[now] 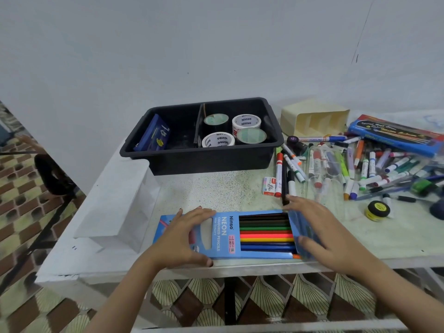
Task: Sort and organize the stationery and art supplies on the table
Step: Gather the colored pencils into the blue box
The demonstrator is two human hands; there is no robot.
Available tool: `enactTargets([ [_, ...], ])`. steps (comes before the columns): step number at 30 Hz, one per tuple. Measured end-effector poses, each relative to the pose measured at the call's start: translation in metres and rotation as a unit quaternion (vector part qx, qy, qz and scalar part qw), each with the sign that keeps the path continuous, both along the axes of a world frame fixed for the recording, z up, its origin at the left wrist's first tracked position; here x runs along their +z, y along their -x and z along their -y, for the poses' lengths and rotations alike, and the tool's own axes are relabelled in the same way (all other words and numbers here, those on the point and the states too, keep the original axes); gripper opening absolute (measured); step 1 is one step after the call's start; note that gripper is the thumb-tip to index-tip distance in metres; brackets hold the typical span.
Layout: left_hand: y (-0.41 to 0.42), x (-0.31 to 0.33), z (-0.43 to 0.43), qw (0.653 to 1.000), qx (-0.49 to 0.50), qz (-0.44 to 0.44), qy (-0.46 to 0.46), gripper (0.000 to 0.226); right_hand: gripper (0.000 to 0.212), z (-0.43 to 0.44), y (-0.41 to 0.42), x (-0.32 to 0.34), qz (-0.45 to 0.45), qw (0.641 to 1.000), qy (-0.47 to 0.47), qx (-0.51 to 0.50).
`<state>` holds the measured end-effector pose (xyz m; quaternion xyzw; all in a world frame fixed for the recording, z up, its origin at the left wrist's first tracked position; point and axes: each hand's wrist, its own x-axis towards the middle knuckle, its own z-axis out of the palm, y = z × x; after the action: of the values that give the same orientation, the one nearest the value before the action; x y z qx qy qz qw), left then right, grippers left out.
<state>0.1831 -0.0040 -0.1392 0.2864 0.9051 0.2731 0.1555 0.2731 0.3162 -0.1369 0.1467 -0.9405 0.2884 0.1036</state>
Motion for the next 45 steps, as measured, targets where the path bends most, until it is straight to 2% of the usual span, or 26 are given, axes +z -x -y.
enactTargets([
  [4,0.004,0.003,-0.002,1.000,-0.002,0.015,0.008,0.088,0.048,-0.018,-0.004,-0.005,0.015,0.998,-0.055,0.005],
  [11,0.008,0.006,-0.004,1.000,-0.001,0.023,0.010,0.089,0.075,-0.023,0.000,-0.003,0.038,0.992,-0.117,0.031],
  [22,0.006,0.004,-0.003,1.000,0.001,0.015,-0.015,0.089,0.072,-0.014,0.005,0.000,0.020,0.991,-0.124,0.037],
  [29,-0.004,0.002,-0.019,0.999,-0.036,0.004,-0.023,0.086,0.072,0.019,0.011,-0.007,0.009,0.990,-0.123,0.067],
  [36,-0.003,-0.002,-0.017,0.999,-0.031,-0.009,-0.020,0.083,0.078,0.030,0.017,-0.013,0.032,0.990,-0.111,0.078],
  [41,-0.003,-0.005,-0.016,0.999,-0.023,-0.016,-0.026,0.084,0.068,0.025,0.013,-0.011,0.018,0.995,-0.059,0.082],
  [45,-0.002,-0.005,-0.016,0.999,-0.024,-0.016,-0.025,0.084,0.068,0.026,0.013,-0.014,0.031,0.994,-0.073,0.073],
])
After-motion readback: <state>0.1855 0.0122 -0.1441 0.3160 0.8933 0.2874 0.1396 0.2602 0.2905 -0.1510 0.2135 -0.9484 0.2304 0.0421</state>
